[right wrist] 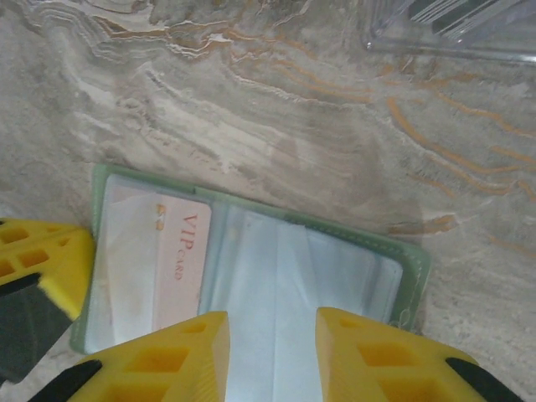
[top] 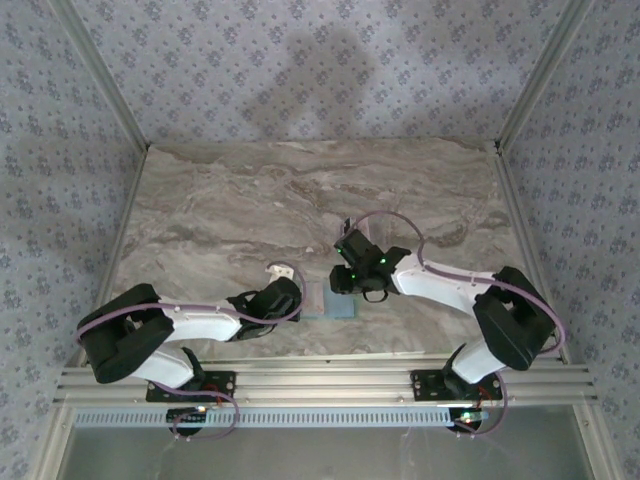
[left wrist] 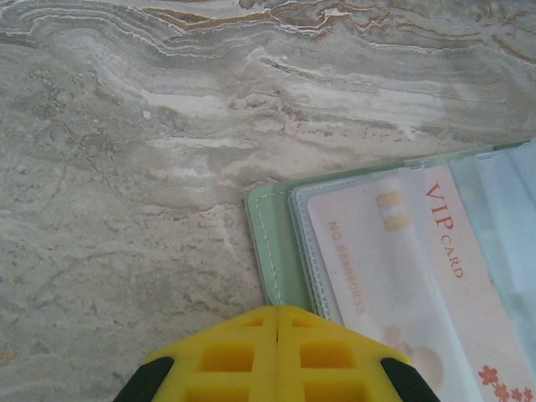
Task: Put the credit cards into the card holder
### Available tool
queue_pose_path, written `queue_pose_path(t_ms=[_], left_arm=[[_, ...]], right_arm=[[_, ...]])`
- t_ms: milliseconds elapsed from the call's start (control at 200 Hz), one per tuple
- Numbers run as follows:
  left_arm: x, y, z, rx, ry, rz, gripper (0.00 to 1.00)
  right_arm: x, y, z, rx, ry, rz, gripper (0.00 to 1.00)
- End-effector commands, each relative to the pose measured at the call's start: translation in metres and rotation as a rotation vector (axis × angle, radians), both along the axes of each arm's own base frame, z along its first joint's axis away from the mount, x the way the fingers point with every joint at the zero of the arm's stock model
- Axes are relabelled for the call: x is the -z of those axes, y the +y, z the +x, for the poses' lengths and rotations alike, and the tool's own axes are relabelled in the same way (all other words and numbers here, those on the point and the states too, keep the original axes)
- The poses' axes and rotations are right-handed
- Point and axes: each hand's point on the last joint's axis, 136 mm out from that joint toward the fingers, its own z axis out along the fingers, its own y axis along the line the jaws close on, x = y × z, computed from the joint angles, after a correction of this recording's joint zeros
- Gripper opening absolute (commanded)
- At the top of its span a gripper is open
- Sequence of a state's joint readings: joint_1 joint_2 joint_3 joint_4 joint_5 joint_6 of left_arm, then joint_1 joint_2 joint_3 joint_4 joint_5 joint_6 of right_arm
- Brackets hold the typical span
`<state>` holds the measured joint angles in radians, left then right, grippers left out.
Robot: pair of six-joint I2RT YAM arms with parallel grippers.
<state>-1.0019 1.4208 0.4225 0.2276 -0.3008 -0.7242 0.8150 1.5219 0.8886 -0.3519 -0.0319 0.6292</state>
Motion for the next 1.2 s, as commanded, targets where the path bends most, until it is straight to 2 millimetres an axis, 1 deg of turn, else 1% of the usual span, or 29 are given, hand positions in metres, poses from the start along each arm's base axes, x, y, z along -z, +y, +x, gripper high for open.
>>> queue_pose_path(t_ms=[0,100,185,290,355,410,470,550,605,735,849,999,1104,1194], left_arm=[[0.013,0.005,-0.014,0.034,0.065,0.048,0.05],[0.013,0.005,-0.014,0.035,0.066,0.048,0.05],[0.013,0.005,-0.014,0.034,0.065,0.047,0.05],[0.013,0.005,-0.014,0.036,0.065,0.046,0.05],[0.013,0.005,-0.014,0.035,0.063,0.047,0.06],[0.013,0.004,-0.013,0.036,0.063,0.047,0.06],[0.014,0.003,-0.014,0.037,0.066,0.048,0.06],[0.014,0.002,-0.014,0.039,0.07,0.044,0.06],[0.015,0.002,-0.014,0.04,0.07,0.043,0.06],[0.018,0.002,-0.015,0.041,0.074,0.045,0.06],[0.022,0.001,-0.015,0.042,0.085,0.045,0.05],[0.023,0.0,-0.016,0.046,0.086,0.043,0.05],[0.022,0.0,-0.015,0.044,0.086,0.037,0.05],[0.021,0.0,-0.015,0.04,0.085,0.033,0.05]], right_arm=[[0.01,-0.003,0.004,-0.024,-0.009,-0.085,0.36],[0.023,0.002,0.001,-0.042,0.011,-0.102,0.37],[0.033,0.0,0.0,-0.046,0.021,-0.134,0.37],[0.04,0.001,-0.001,-0.049,0.026,-0.141,0.35],[0.042,0.003,-0.003,-0.056,0.03,-0.135,0.3],[0.043,0.004,-0.005,-0.063,0.03,-0.133,0.23],[0.04,0.006,-0.004,-0.065,0.022,-0.123,0.13],[0.035,0.008,-0.005,-0.073,0.016,-0.105,0.05],[0.028,0.011,-0.005,-0.078,0.004,-0.082,0.0],[0.009,0.017,-0.004,-0.095,-0.028,-0.029,0.0],[-0.005,0.024,-0.004,-0.107,-0.041,0.009,0.0],[-0.013,0.031,-0.005,-0.128,-0.045,0.031,0.0],[-0.015,0.047,-0.01,-0.164,-0.016,0.096,0.0],[-0.018,0.064,-0.01,-0.186,0.005,0.166,0.0]])
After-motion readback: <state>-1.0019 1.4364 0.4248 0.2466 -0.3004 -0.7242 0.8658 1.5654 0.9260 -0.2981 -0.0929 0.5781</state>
